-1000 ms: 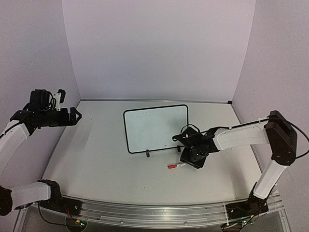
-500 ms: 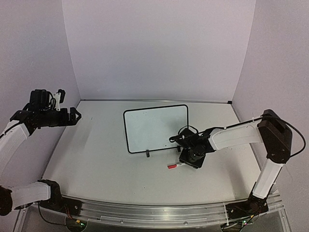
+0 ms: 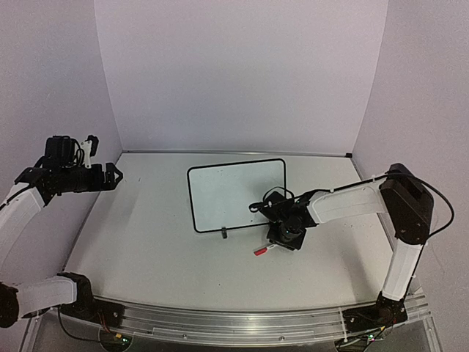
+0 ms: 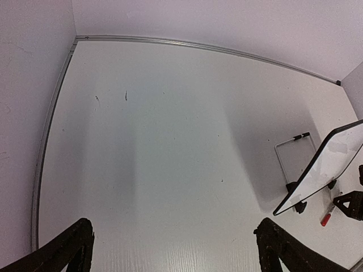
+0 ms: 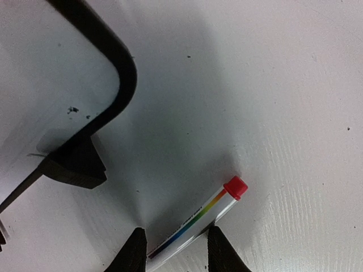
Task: Write a sentence on the whiteboard
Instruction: Pick up the whiteboard marker from the center of the board, then pass from the right arm to the left
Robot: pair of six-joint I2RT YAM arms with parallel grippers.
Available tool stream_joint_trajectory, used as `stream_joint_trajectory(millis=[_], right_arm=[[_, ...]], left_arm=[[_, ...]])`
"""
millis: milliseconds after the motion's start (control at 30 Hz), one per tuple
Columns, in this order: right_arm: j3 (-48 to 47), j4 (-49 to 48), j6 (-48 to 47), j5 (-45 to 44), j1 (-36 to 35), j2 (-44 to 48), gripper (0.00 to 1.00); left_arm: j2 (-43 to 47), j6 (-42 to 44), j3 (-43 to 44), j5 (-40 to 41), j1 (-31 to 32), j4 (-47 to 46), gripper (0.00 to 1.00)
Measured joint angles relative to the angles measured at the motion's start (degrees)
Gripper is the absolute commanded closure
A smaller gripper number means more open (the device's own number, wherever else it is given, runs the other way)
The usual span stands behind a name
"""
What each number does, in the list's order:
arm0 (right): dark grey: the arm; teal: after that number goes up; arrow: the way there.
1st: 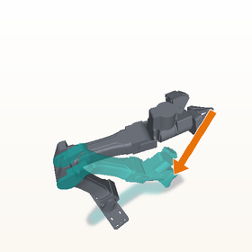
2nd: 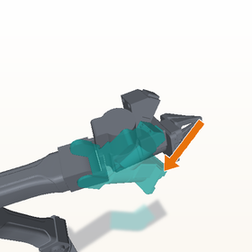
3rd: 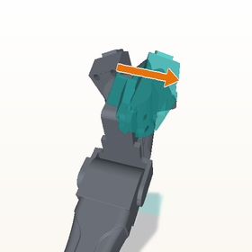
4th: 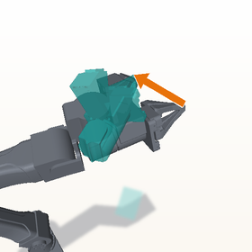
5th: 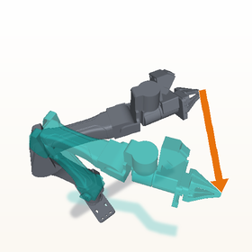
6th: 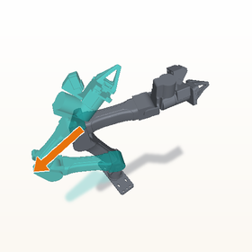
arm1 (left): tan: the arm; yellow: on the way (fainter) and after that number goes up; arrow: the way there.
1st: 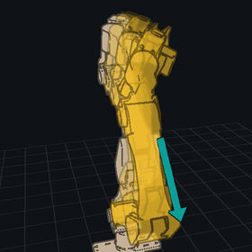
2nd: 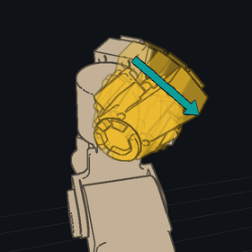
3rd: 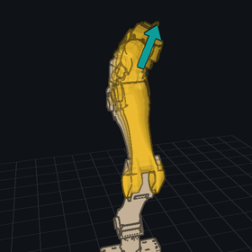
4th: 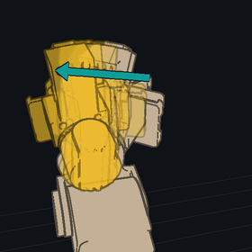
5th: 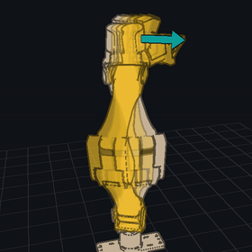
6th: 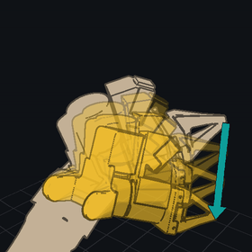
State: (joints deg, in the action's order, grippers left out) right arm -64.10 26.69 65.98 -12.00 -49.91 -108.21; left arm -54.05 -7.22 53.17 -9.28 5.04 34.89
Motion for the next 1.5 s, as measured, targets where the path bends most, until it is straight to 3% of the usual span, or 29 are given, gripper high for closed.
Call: stream_joint_trajectory(millis=[233, 367, 533, 767, 900, 1000, 1233, 1500], right_arm=[[-1.9, 3.7, -1.5, -1.8, 0.0, -1.4, 0.82], [-1.9, 5.0, -1.8, -2.4, 0.0, -1.4, 0.91], [-1.8, 5.9, -1.9, -2.6, 0.0, -0.3, 1.00], [1.0, 6.1, -1.9, -2.9, 0.0, 5.4, 1.00], [4.3, 5.6, -1.6, -2.5, 0.0, 12.5, 1.00], [6.2, 4.9, -1.3, -1.7, 0.0, 20.8, 1.00], [5.7, -1.3, -0.9, -1.4, -0.2, 34.5, 1.00], [1.5, -7.4, 0.6, -2.4, -4.5, 33.8, 1.00]], left_arm=[[0.6, 0.0, 0.0, -1.2, 0.7, 0.0, 0.02], [0.6, -0.5, 0.0, -1.7, 4.1, 0.0, 0.03], [0.6, -5.0, 0.0, -1.1, 13.5, 0.0, 0.05], [0.9, -12.8, 0.0, -1.3, 23.4, -0.7, 0.10], [1.3, -17.9, 0.0, -1.2, 28.4, -3.9, 0.11], [0.5, -20.8, 0.1, 0.4, 35.9, -7.2, 0.11], [-10.1, -23.9, 3.5, 5.7, 54.0, -14.8, 0.09], [-24.9, -25.4, 9.2, 6.4, 61.8, -26.5, 0.07]])
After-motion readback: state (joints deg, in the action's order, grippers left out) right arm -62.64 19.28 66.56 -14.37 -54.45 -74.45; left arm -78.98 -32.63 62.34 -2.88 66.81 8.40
